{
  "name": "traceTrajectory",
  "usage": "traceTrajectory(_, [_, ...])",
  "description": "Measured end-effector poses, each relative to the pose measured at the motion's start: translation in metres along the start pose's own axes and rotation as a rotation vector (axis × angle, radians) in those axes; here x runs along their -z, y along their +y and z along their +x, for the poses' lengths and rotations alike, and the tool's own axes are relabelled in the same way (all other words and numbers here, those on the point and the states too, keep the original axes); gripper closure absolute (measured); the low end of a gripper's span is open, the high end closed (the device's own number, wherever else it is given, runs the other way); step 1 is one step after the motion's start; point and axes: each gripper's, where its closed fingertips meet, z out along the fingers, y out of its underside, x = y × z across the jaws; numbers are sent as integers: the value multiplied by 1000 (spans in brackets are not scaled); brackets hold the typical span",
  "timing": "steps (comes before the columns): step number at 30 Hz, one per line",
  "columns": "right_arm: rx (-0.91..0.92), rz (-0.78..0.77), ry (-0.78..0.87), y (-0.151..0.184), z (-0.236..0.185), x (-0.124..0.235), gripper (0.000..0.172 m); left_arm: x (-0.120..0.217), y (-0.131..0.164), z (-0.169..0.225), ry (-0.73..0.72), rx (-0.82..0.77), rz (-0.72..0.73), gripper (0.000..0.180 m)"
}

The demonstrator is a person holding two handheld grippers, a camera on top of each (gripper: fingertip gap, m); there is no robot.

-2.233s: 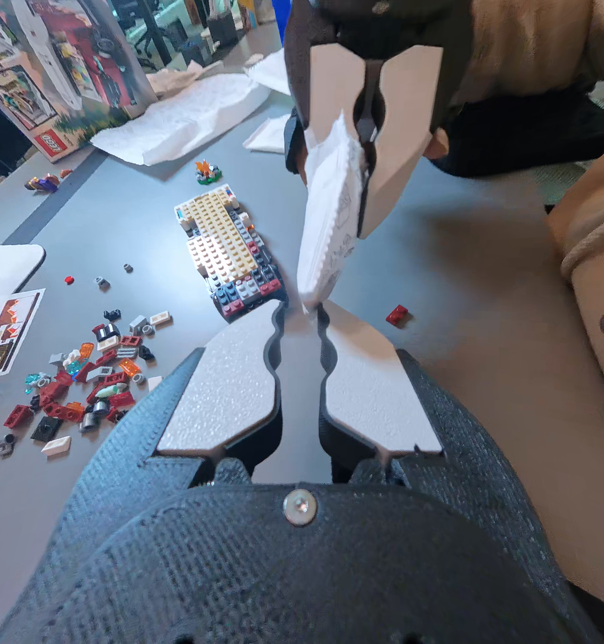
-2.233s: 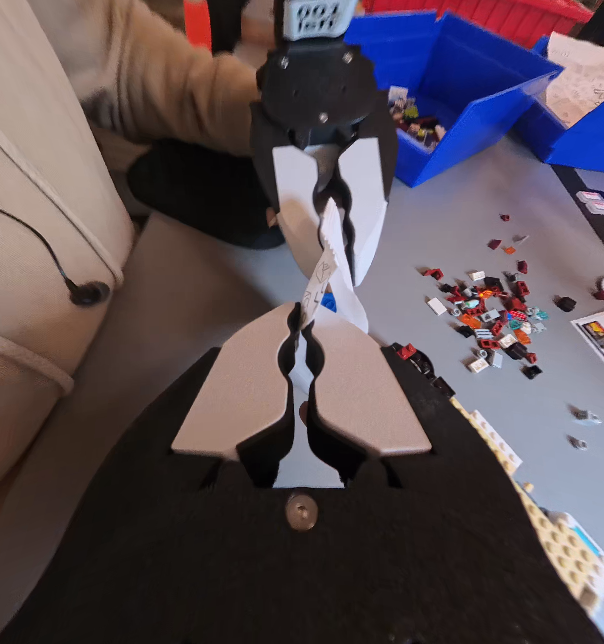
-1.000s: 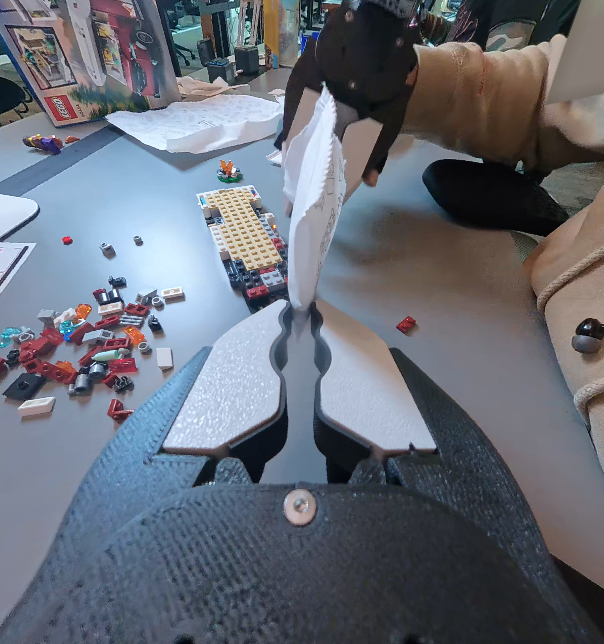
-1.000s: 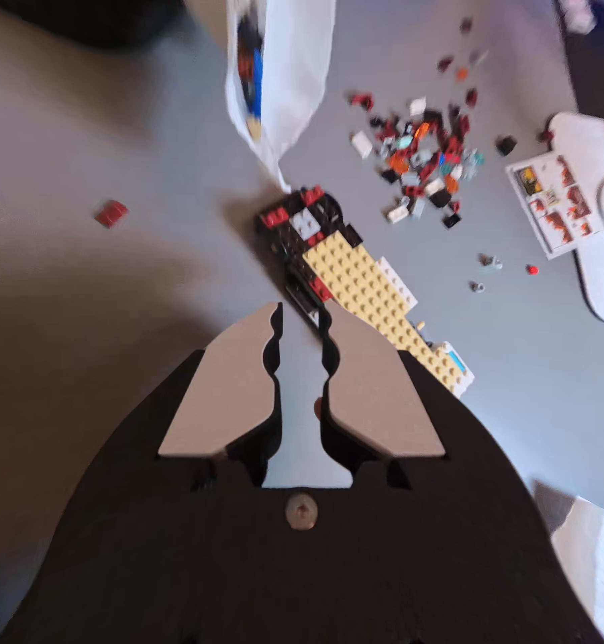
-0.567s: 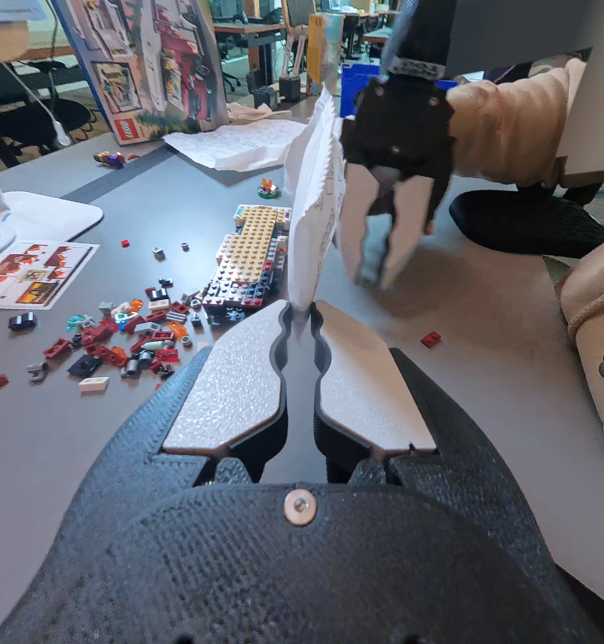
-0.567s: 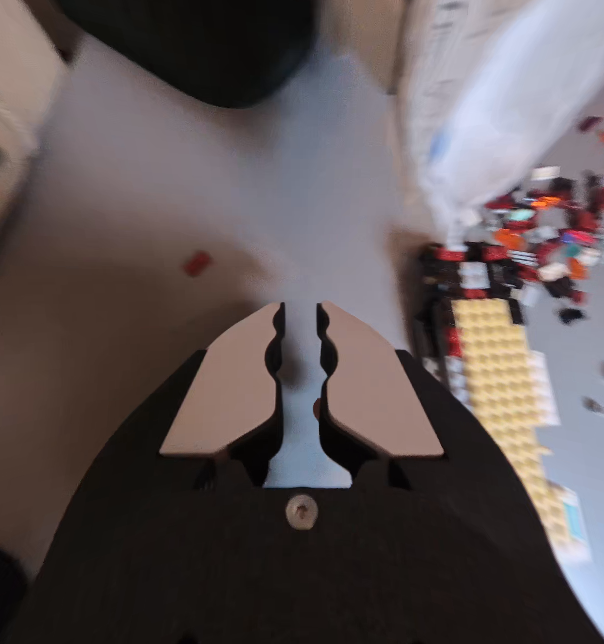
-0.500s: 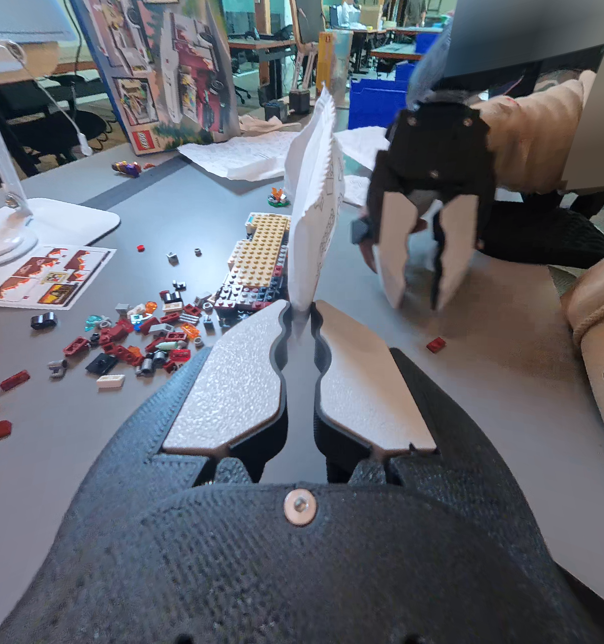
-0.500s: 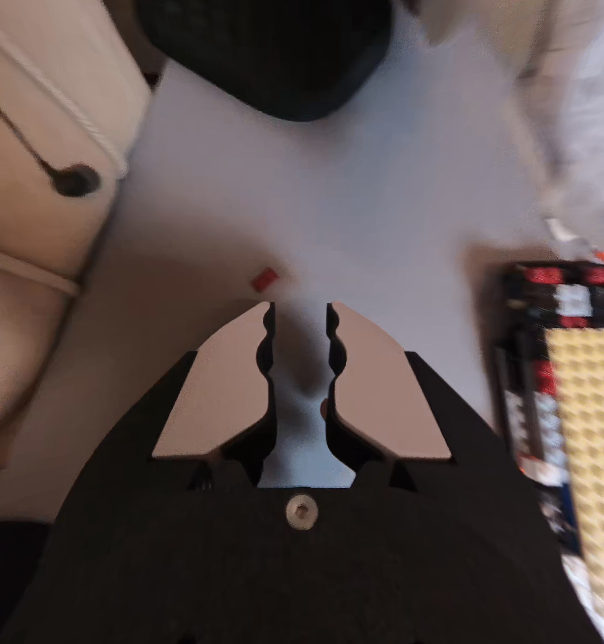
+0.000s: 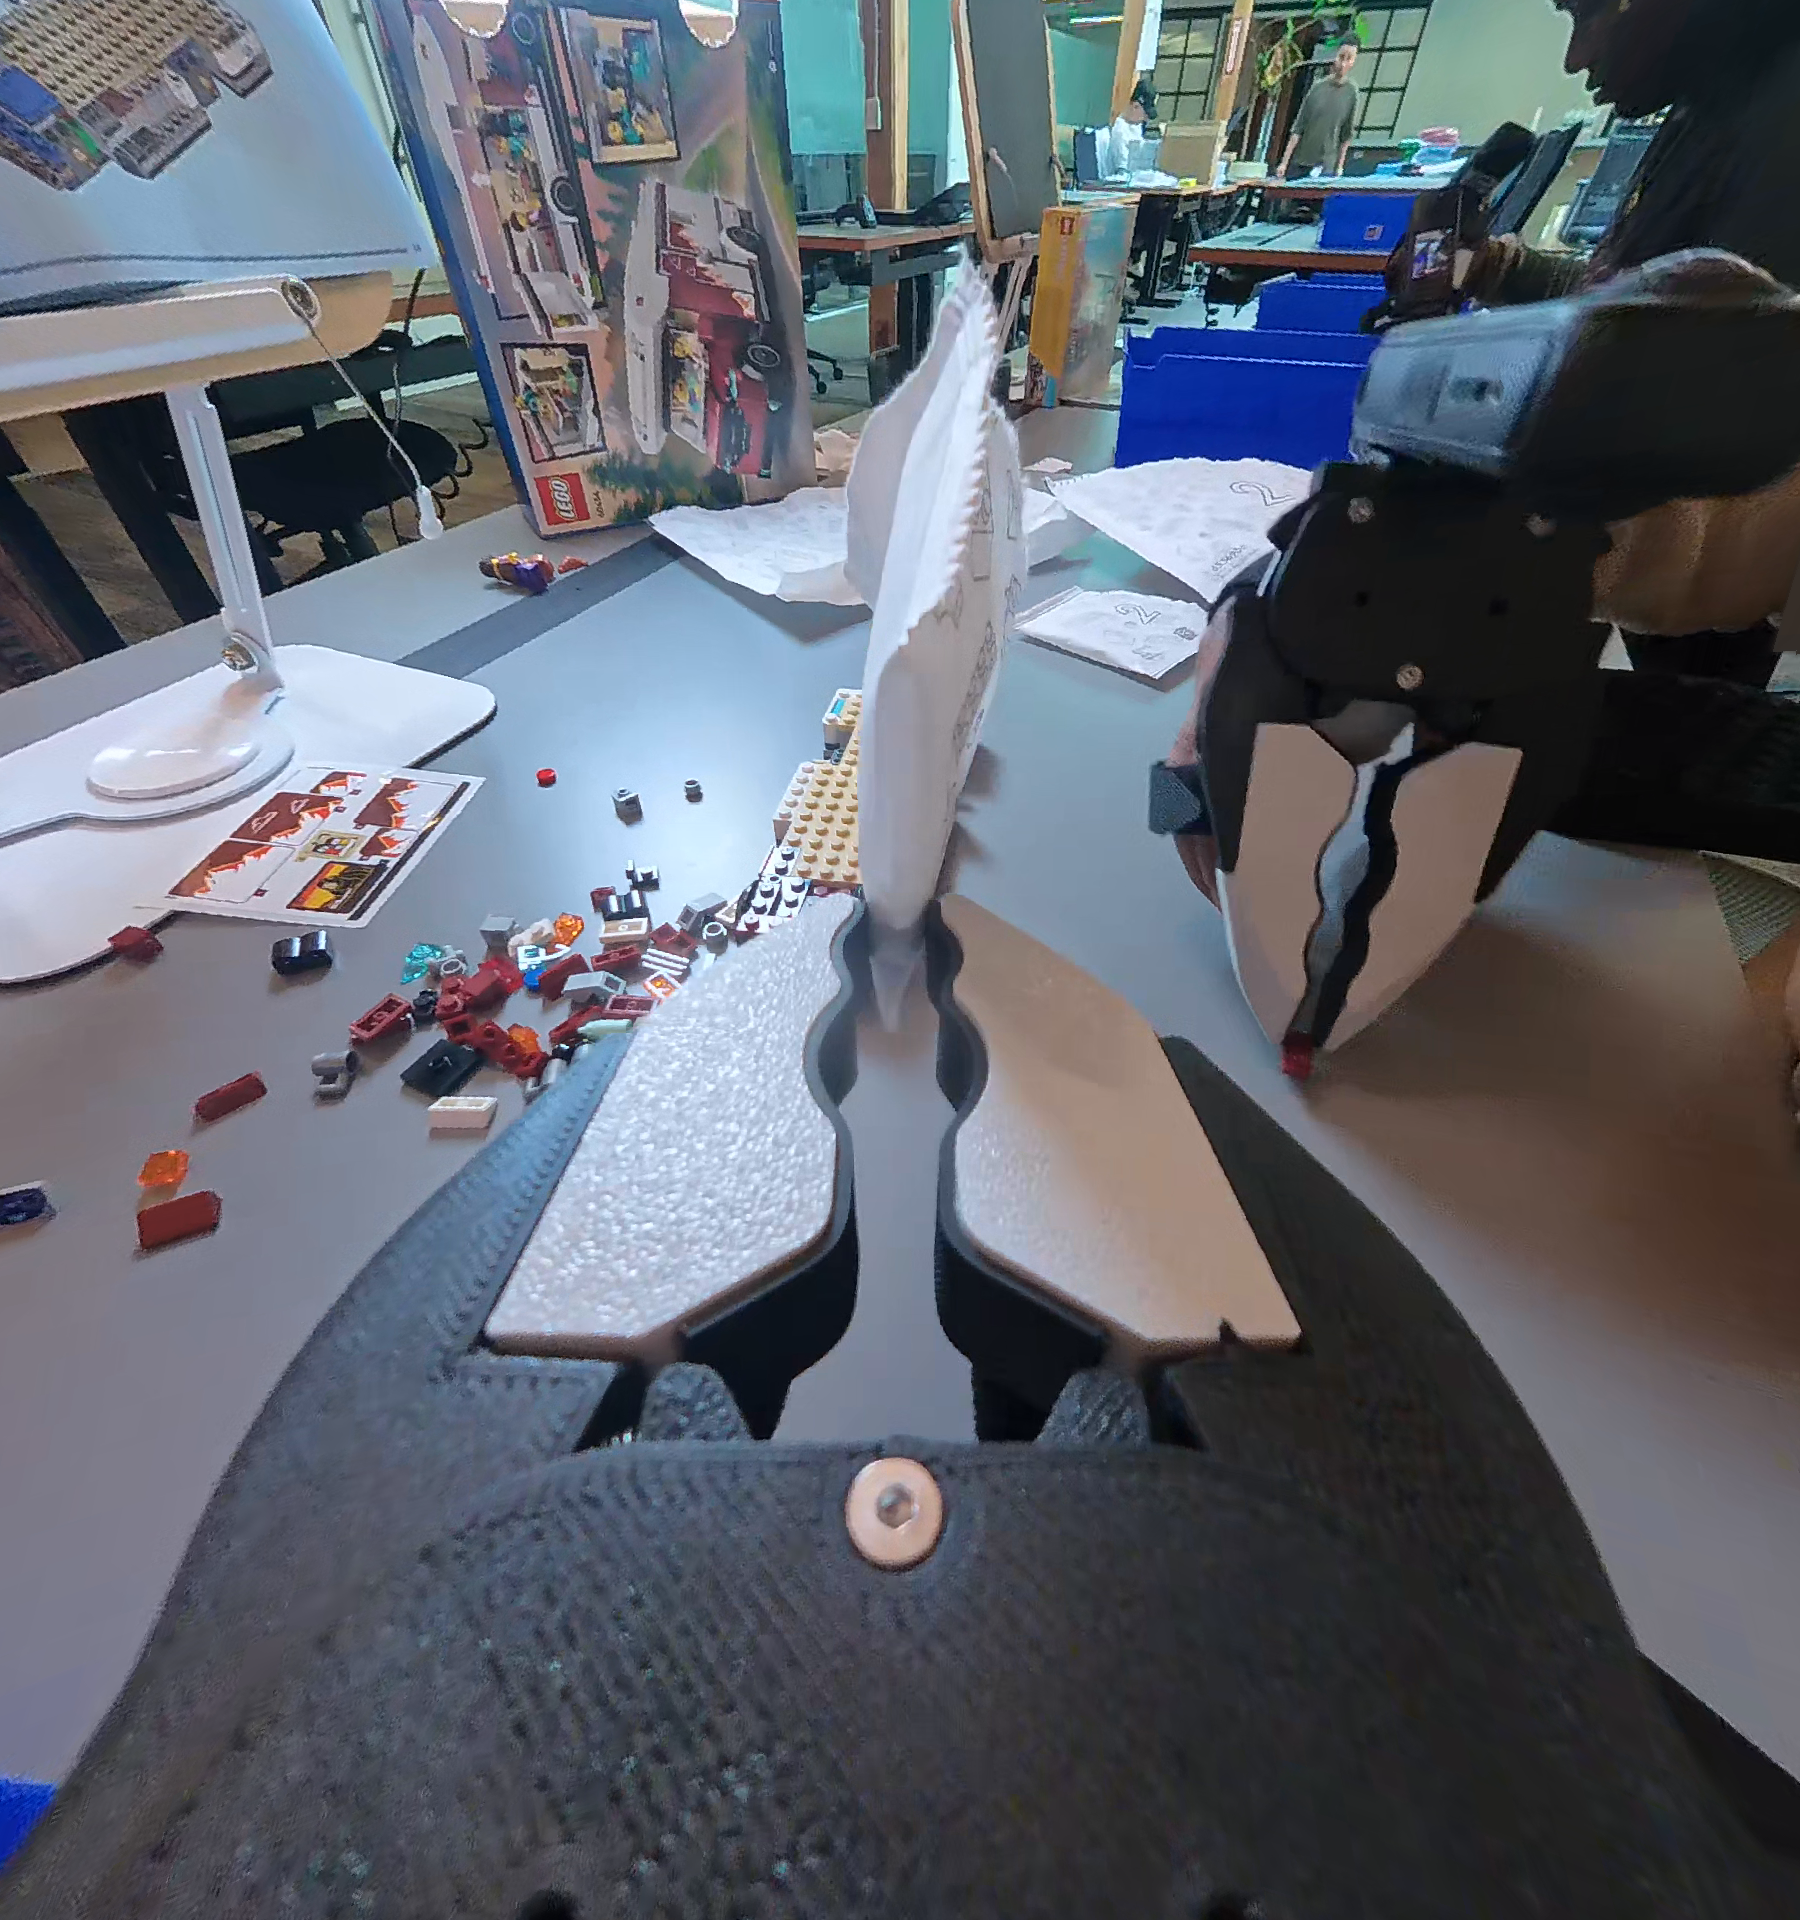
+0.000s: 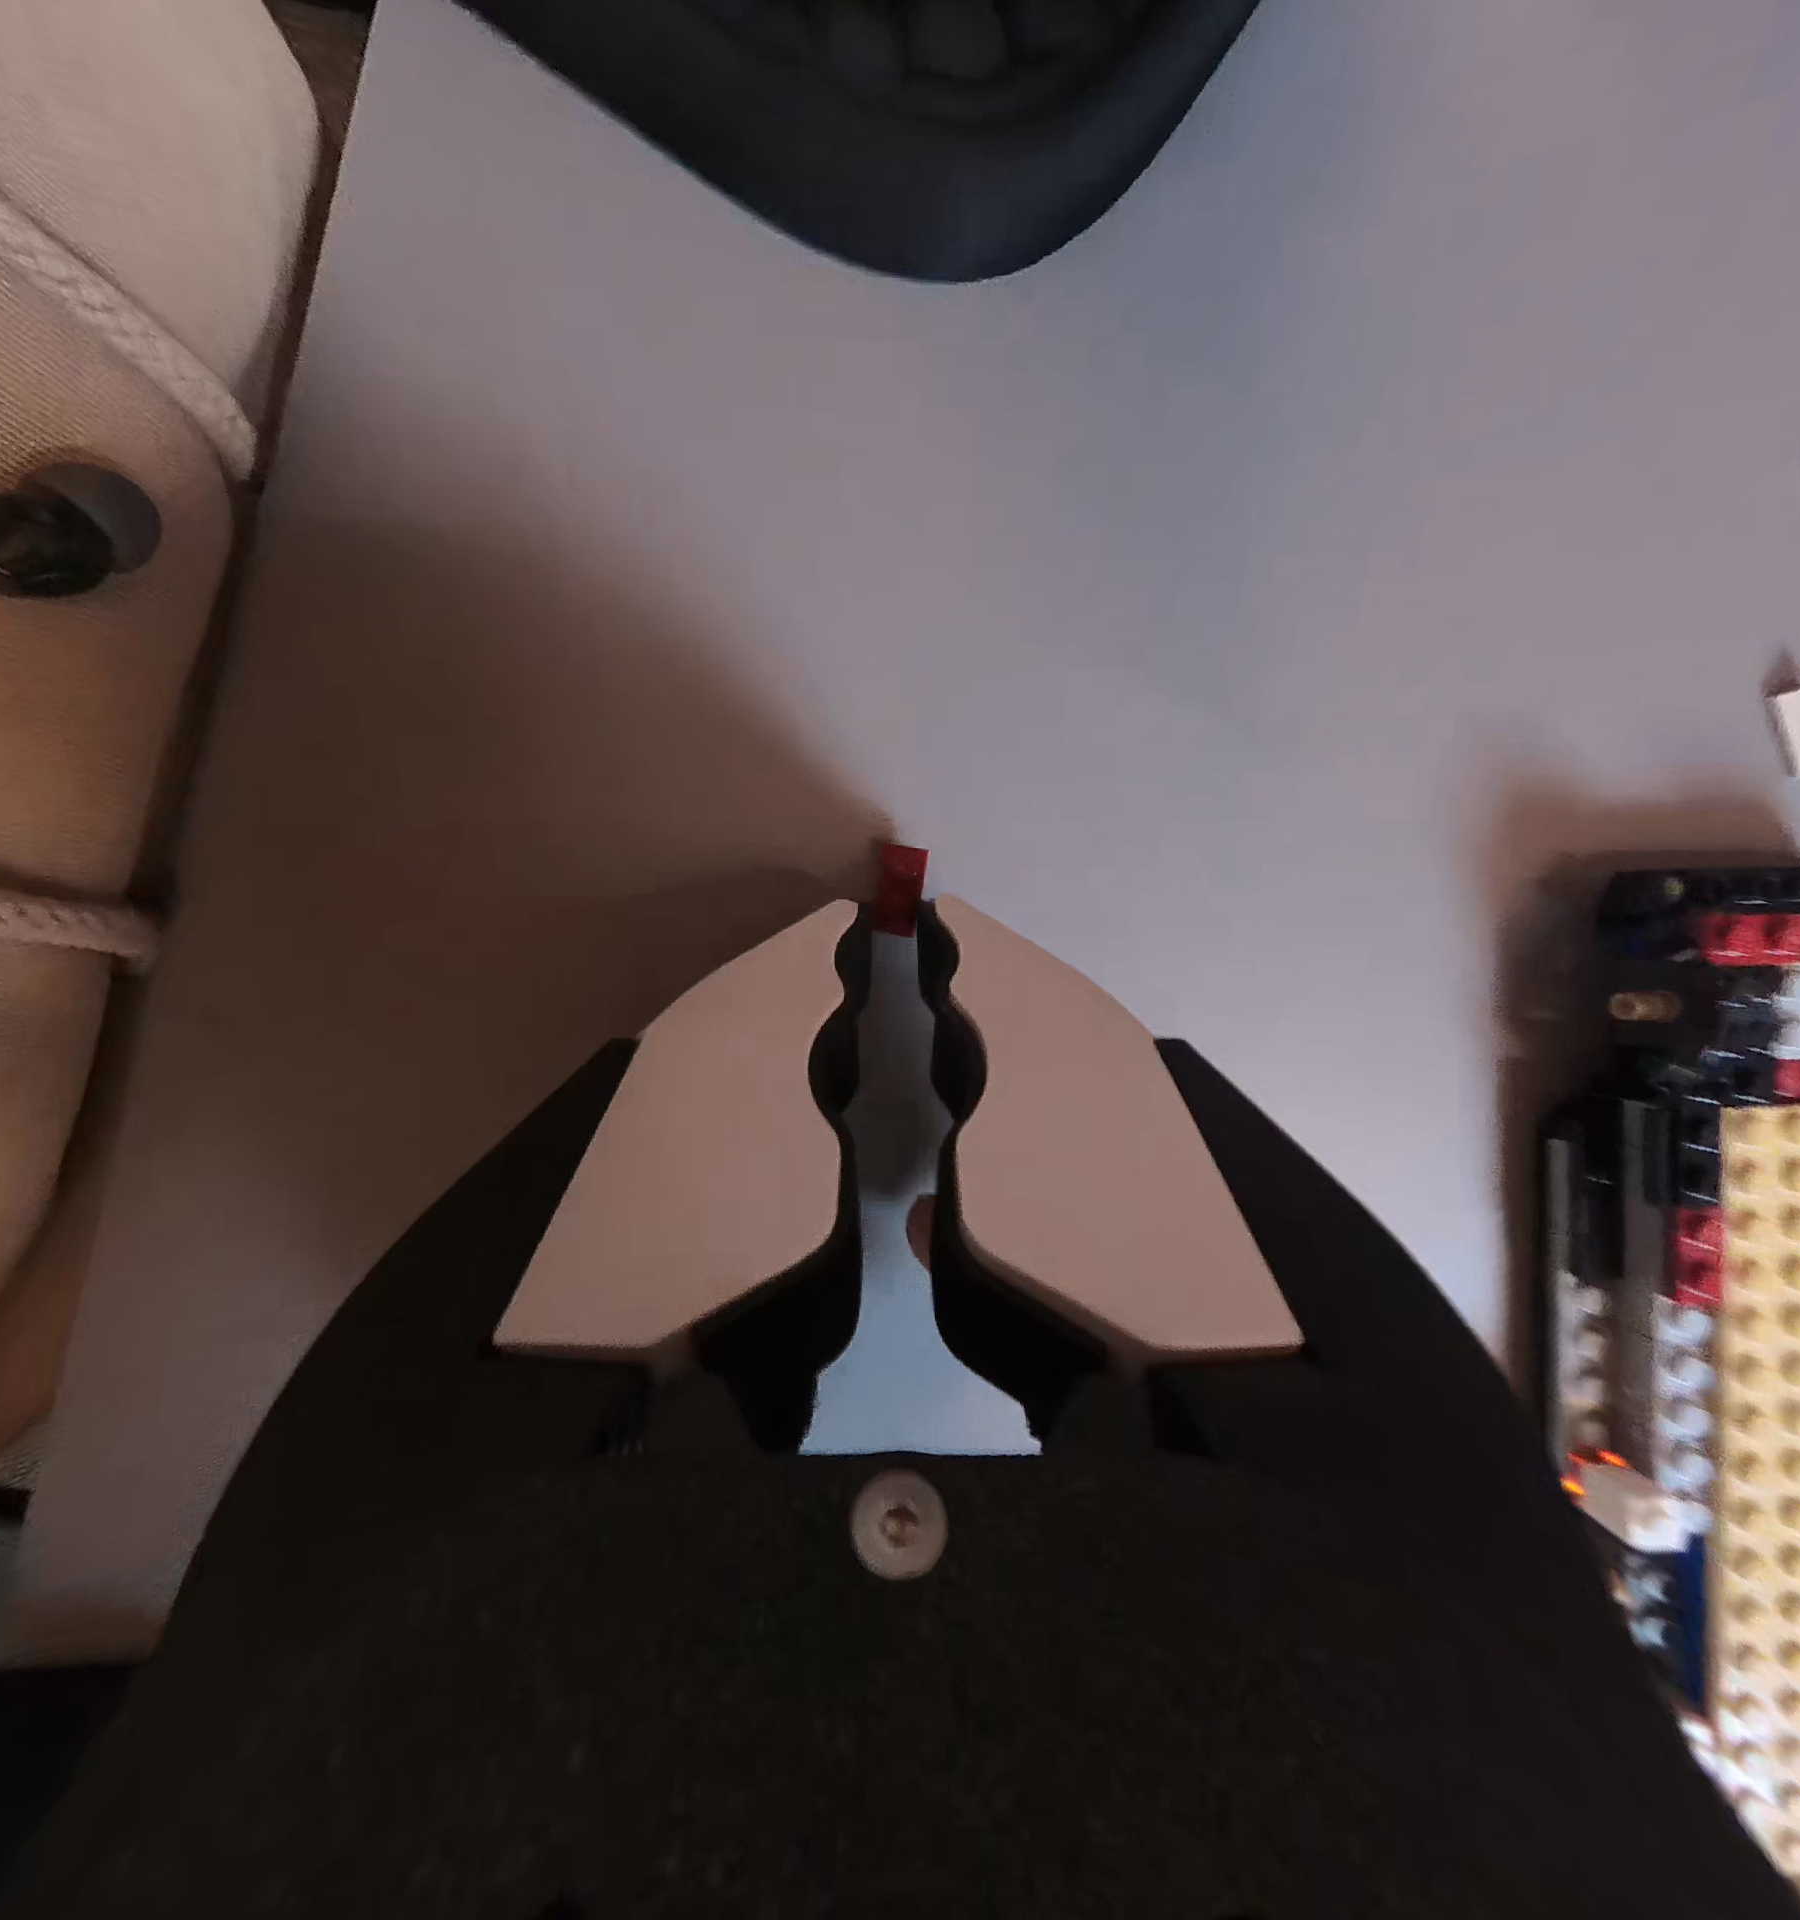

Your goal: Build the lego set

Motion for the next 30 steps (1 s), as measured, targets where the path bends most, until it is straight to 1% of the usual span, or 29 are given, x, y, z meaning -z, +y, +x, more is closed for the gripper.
traceTrajectory(2, [-24, 33, 53, -4, 31, 19, 164, 1, -1, -2, -6, 3, 4, 171])
traceTrajectory(4, [-48, 33, 166, -3, 84, 42, 164, 2, 0, -3, -9, 8, 1, 170])
traceTrajectory(6, [-85, 12, 253, 3, 141, 55, 164, 1, 1, -2, -5, 11, -5, 170])
traceTrajectory(8, [-115, -25, 301, 13, 189, 52, 163, -1, 4, -1, -2, 5, -17, 171])
traceTrajectory(10, [-156, -39, 296, 20, 222, 40, 163, -3, 7, 0, 7, 11, -26, 170])
traceTrajectory(12, [-177, -69, 288, 28, 242, 27, 163, -4, 10, 0, 13, 21, -32, 171])
traceTrajectory(15, [-187, -101, 286, 35, 256, 16, 163, -6, 14, 2, 27, 32, -43, 170])
traceTrajectory(16, [-198, -98, 279, 36, 258, 15, 162, -7, 14, 2, 31, 34, -46, 170])
traceTrajectory(18, [-225, -65, 274, 35, 257, 18, 155, -8, 17, 4, 42, 37, -56, 170])
traceTrajectory(20, [-221, -4, 302, 26, 251, 34, 151, -9, 20, 6, 50, 36, -72, 171])
traceTrajectory(22, [-211, 79, 323, 15, 233, 59, 151, -12, 25, 9, 57, 30, -104, 170])
traceTrajectory(24, [-196, 151, 333, 8, 202, 83, 151, -15, 32, 12, 60, 13, -161, 170])
traceTrajectory(26, [-178, 181, 317, 13, 162, 95, 151, -18, 42, 14, 54, -21, -256, 170])
traceTrajectory(28, [-170, 189, 287, 24, 120, 94, 151, -21, 52, 20, 73, -61, -359, 170])
traceTrajectory(30, [-171, 177, 260, 36, 84, 83, 151, -25, 62, 30, 111, -82, -457, 170])
